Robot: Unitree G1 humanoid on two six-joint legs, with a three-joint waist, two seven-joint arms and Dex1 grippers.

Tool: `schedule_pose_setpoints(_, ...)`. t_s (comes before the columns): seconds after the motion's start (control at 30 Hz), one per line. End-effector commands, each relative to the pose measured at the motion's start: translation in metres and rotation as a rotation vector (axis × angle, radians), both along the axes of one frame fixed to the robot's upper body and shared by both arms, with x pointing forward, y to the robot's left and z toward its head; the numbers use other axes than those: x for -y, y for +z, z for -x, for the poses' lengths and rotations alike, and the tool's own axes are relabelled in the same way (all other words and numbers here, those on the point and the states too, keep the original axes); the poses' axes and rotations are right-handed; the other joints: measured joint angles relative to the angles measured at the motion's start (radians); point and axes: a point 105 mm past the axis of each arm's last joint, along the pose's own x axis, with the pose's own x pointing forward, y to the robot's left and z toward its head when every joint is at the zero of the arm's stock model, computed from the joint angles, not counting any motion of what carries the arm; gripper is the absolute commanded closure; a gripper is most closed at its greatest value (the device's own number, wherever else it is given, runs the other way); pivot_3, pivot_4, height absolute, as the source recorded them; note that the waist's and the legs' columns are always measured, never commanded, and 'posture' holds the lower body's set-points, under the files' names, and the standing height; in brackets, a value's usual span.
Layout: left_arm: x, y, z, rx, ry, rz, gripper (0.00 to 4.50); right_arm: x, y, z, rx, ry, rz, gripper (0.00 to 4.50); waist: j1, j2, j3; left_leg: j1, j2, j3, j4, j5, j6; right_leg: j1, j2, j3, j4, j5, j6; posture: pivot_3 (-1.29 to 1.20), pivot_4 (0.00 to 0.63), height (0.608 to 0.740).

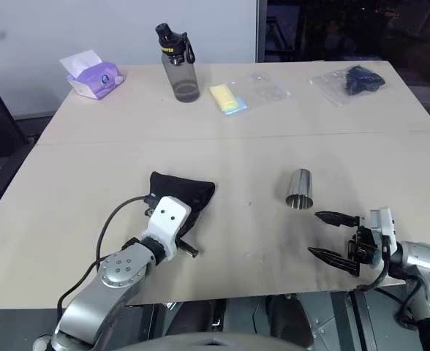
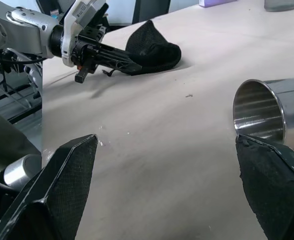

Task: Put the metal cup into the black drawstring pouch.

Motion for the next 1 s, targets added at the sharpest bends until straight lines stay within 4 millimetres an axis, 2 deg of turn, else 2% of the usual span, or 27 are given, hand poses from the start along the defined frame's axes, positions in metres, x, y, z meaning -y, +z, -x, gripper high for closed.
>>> schedule_pose_setpoints(0.03,0.002,0.020,-0.007,0.099,-0.009,0.031,4.43,0.001,0.007,-0.003,0.080,-0.030,-0.006,0.00,0.000,0.000,0.000,0.000,0.000,0.000,0.000,0.000,0.000,0.000,0.000,0.000,0.000,0.000,0.000,0.00,0.150,0.740)
schedule_pose_setpoints(0.13,0.004,0.047,-0.021,0.171,-0.017,0.140,4.43,0.003,0.008,-0.019,0.124,-0.185,-0.002,0.00,0.001,0.000,0.000,0.000,0.000,0.000,0.000,0.000,0.000,0.000,0.000,0.000,0.000,0.000,0.000,0.00,0.150,0.740)
schedule_pose_setpoints(0.2,0.012,0.056,-0.023,0.182,-0.080,0.195,4.43,0.003,0.008,-0.029,0.114,-0.300,-0.014,0.00,0.002,0.000,0.000,0.000,0.000,-0.001,0.001,0.000,0.000,0.000,0.000,-0.001,0.001,0.000,0.000,0.00,0.150,0.740)
schedule_pose_setpoints(0.4,0.018,0.055,-0.025,0.143,-0.151,0.249,4.43,-0.006,0.005,-0.053,0.028,-0.557,-0.053,0.00,-0.003,0.000,-0.001,0.000,-0.001,0.000,0.001,0.000,0.000,0.000,0.001,0.000,0.001,0.001,-0.001,0.00,0.150,0.740)
schedule_pose_setpoints(0.63,0.021,0.055,-0.026,0.137,-0.209,0.244,4.43,-0.002,-0.014,-0.071,0.011,-0.742,0.062,0.00,-0.001,0.000,-0.001,0.000,-0.001,0.000,0.001,0.000,0.000,0.000,0.001,0.000,0.002,0.000,0.000,0.00,0.150,0.740)
schedule_pose_setpoints(0.73,0.021,0.060,-0.028,0.158,-0.218,0.259,4.50,0.005,-0.015,-0.077,0.037,-0.802,0.066,0.95,-0.002,0.000,-0.001,0.000,-0.001,0.000,0.001,0.000,0.000,0.000,0.001,0.000,0.002,0.000,0.000,0.00,0.150,0.740)
schedule_pose_setpoints(0.87,0.023,0.063,-0.024,0.155,-0.259,0.317,4.50,0.007,-0.016,-0.081,0.054,-0.820,0.054,2.84,-0.002,0.000,-0.001,0.000,-0.001,0.000,0.001,0.000,0.000,0.000,0.001,0.001,0.002,0.000,0.000,0.00,0.150,0.740)
schedule_pose_setpoints(0.97,0.027,0.065,-0.024,0.161,-0.305,0.359,4.50,0.003,-0.011,-0.083,0.077,-0.800,0.026,4.42,-0.003,0.000,-0.001,0.000,-0.001,0.000,0.001,0.000,0.000,0.000,0.002,0.001,0.002,0.000,0.000,0.00,0.150,0.740)
schedule_pose_setpoints(1.0,0.027,0.066,-0.027,0.165,-0.305,0.366,4.50,0.001,-0.008,-0.085,0.088,-0.791,0.015,4.47,-0.002,0.000,-0.001,0.001,-0.001,0.000,0.001,0.000,0.000,0.001,0.002,0.001,0.002,0.000,0.000,0.00,0.150,0.740)
